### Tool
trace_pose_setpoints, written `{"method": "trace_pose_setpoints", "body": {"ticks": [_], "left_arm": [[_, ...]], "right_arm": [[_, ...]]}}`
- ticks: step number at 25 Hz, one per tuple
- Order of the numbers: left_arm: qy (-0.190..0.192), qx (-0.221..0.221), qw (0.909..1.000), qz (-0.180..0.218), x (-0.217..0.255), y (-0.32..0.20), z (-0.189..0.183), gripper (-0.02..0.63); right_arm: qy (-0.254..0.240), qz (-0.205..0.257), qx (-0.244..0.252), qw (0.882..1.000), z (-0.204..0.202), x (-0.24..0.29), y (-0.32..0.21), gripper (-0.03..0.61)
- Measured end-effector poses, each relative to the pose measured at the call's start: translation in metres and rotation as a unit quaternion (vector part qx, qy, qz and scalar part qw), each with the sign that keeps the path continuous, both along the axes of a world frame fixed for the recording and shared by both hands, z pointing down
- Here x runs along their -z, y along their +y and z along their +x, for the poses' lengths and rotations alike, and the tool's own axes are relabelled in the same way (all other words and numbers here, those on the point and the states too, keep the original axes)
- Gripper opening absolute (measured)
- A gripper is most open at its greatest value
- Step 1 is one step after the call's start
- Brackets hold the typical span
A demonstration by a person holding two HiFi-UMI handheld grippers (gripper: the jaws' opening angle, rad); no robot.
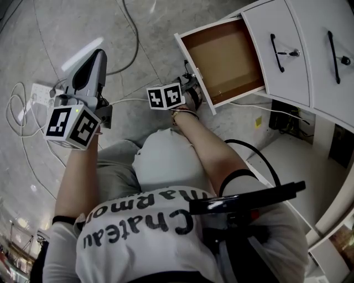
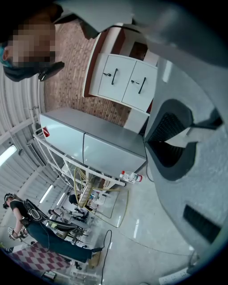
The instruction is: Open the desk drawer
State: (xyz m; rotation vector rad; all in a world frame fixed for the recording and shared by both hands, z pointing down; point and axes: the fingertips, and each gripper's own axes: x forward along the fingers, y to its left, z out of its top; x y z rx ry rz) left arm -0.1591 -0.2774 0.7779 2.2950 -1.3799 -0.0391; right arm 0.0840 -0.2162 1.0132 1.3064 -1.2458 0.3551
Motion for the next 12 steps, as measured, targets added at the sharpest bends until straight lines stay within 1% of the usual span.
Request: {"method": "trace_pose_setpoints", "body": {"ticks": [3, 5, 7, 9, 12], "left_arm": [[0.002, 0.007, 0.9997, -0.022, 0.002, 0.001, 0.002, 0.015], [0.014, 0.030, 0.9981, -0.051, 0.009, 0.005, 0.000, 0.015], [0.020, 0.045, 0.9954, -0.082, 0.014, 0.016, 0.000, 0.015], [0.025, 0.039, 0.9941, -0.098, 0.017, 0.029, 0.006, 0.015], [0.059, 0.016, 0.9940, -0.091, 0.031, 0.044, 0.017, 0.015]], "right_arm": [[-0.003, -0.003, 0.004, 1.000, -0.002, 0.000, 0.000, 0.147], [-0.006, -0.003, 0.010, 1.000, -0.002, 0.001, 0.002, 0.147], [0.003, -0.010, 0.023, 1.000, 0.000, 0.005, 0.006, 0.147], [0.005, -0.022, 0.027, 0.999, 0.002, 0.009, 0.009, 0.147], [-0.026, -0.031, 0.007, 0.999, -0.002, 0.015, 0.008, 0.147]]}}
